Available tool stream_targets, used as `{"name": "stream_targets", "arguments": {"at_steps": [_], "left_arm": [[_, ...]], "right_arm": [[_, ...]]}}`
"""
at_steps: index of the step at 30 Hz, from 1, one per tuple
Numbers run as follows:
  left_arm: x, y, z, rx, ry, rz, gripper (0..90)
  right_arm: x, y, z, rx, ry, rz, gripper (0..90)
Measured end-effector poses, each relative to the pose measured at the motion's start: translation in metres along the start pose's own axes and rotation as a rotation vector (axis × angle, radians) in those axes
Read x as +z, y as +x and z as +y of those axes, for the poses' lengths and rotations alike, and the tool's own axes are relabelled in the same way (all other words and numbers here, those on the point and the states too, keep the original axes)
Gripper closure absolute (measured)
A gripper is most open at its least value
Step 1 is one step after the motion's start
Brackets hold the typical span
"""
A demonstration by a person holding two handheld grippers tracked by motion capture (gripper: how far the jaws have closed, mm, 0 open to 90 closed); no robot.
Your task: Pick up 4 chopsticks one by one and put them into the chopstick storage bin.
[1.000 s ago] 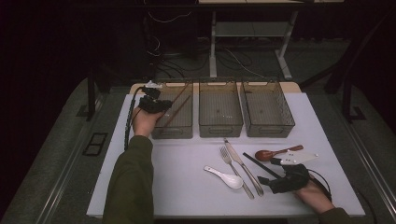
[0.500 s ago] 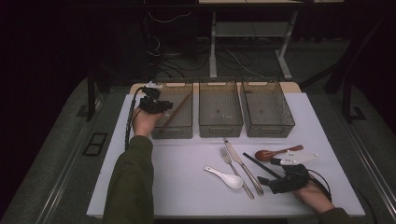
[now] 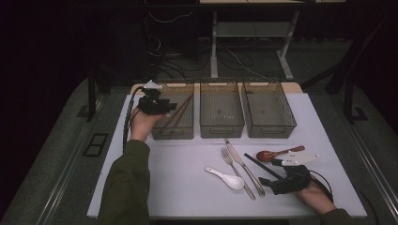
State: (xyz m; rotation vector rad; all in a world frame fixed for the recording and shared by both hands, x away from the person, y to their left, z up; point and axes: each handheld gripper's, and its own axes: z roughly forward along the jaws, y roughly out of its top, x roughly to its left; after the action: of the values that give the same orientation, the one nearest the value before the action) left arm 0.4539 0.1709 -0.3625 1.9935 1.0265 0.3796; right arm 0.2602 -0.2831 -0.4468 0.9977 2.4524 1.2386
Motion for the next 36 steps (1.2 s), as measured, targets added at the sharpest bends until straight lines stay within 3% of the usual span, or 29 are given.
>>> {"name": "stream_targets", "arguments": {"at_steps": [10, 19, 26, 36], "left_arm": [[-0.022, -0.024, -0.007, 0.038, -0.041, -0.087, 45.2], [-0.040, -0.050, -0.025, 0.078, -0.060, -0.165, 39.2], [-0.051, -0.069, -0.045, 0.116, -0.072, -0.183, 34.7], [-0.062, -0.086, -0.083, 0.123, -0.094, -0.181, 26.3]], "right_arm": [[0.000, 0.000, 0.000, 0.000, 0.001, 0.000, 12.1], [0.000, 0.000, 0.000, 0.000, 0.001, -0.001, 12.1], [0.000, 0.001, 0.000, 0.004, 0.004, 0.000, 12.1], [-0.001, 0.000, 0.000, 0.001, -0.001, -0.002, 12.1]]}}
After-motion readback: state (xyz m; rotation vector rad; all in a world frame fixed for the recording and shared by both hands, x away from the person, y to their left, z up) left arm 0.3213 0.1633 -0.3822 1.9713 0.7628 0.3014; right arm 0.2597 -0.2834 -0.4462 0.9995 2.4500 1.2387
